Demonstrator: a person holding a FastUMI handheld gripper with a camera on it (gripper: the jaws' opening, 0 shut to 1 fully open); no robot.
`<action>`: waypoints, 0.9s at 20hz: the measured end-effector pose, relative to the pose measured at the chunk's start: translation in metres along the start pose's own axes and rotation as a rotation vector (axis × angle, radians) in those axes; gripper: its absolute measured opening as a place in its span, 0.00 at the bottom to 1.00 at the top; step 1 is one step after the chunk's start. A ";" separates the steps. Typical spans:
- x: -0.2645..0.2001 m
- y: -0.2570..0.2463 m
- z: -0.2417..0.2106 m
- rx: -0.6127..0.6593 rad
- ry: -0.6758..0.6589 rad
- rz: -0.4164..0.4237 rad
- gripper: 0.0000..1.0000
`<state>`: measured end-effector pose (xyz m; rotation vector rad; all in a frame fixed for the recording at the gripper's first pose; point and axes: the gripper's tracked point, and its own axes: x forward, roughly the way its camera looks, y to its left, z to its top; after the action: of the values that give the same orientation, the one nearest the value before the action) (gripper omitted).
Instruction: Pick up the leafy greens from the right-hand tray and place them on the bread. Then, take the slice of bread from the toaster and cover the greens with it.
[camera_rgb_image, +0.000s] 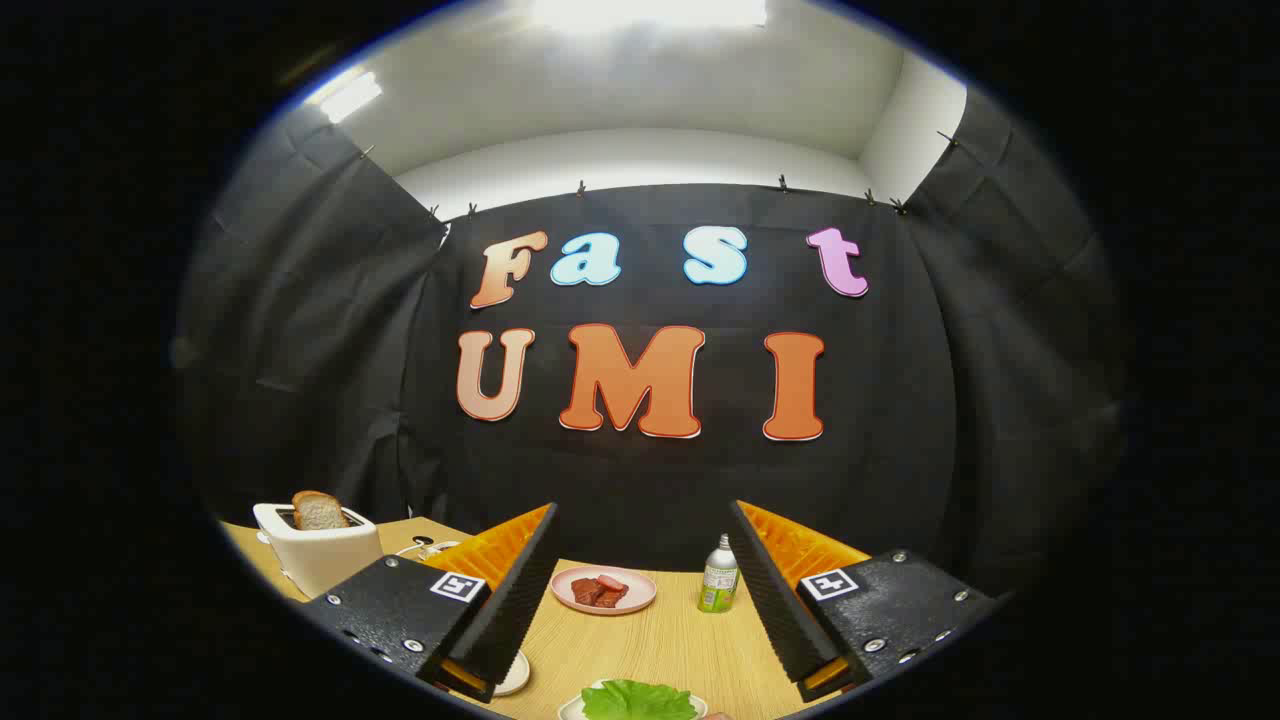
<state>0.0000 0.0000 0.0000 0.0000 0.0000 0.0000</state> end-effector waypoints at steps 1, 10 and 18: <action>0.000 0.000 -0.001 -0.001 0.004 0.000 0.99; 0.001 -0.001 0.002 0.019 0.015 0.003 0.99; 0.000 0.010 -0.011 -0.008 0.066 0.045 0.98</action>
<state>0.0000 0.0096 -0.0109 -0.0076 0.0661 0.0450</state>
